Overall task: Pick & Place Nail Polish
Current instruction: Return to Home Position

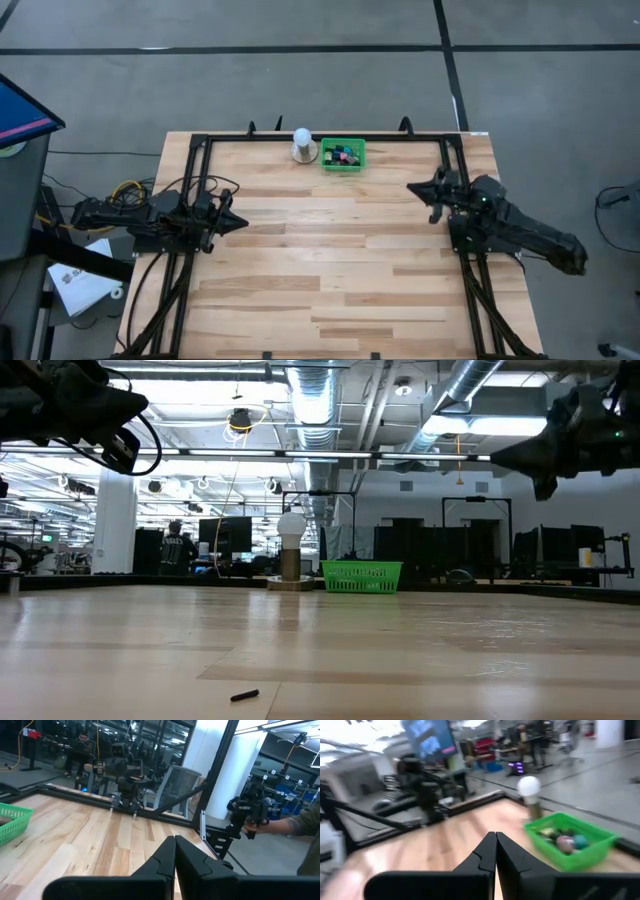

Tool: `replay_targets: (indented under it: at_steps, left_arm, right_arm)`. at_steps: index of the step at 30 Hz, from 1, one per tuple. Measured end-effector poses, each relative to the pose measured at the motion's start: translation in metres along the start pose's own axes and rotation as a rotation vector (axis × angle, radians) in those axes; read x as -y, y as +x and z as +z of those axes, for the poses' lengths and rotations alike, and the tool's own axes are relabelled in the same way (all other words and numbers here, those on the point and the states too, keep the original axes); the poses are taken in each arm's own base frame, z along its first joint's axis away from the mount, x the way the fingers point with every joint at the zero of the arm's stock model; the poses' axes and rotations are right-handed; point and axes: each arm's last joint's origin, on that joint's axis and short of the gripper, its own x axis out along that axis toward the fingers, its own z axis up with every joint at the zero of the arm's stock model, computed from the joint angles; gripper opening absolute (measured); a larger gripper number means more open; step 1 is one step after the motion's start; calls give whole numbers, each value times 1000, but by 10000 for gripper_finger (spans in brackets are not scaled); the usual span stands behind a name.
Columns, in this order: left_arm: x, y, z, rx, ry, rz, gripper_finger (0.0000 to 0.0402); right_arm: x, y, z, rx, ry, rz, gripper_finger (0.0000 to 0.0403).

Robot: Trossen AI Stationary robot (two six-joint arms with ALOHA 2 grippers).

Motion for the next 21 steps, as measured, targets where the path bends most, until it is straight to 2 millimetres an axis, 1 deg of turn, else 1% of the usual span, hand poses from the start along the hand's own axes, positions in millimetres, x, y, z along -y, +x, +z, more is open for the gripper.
replay_targets:
  at_steps: [2,4,7,11,21]
  left_arm:
    - [0,0,0,-1,0,0,0]
    - [0,0,0,0,0,0,0]
    - [0,0,0,3,0,-1,0]
    - [0,0,0,3,0,-1,0]
    - [0,1,0,-1,0,0,0]
  right_arm:
    - [-2,2,-6,10,30,48,0]
    - [-3,5,-17,3,55,86,0]
    - [-8,6,-17,16,16,123,0]
    - [-10,5,-20,0,-30,129,0]
    - [-13,5,-21,-12,-46,157,0]
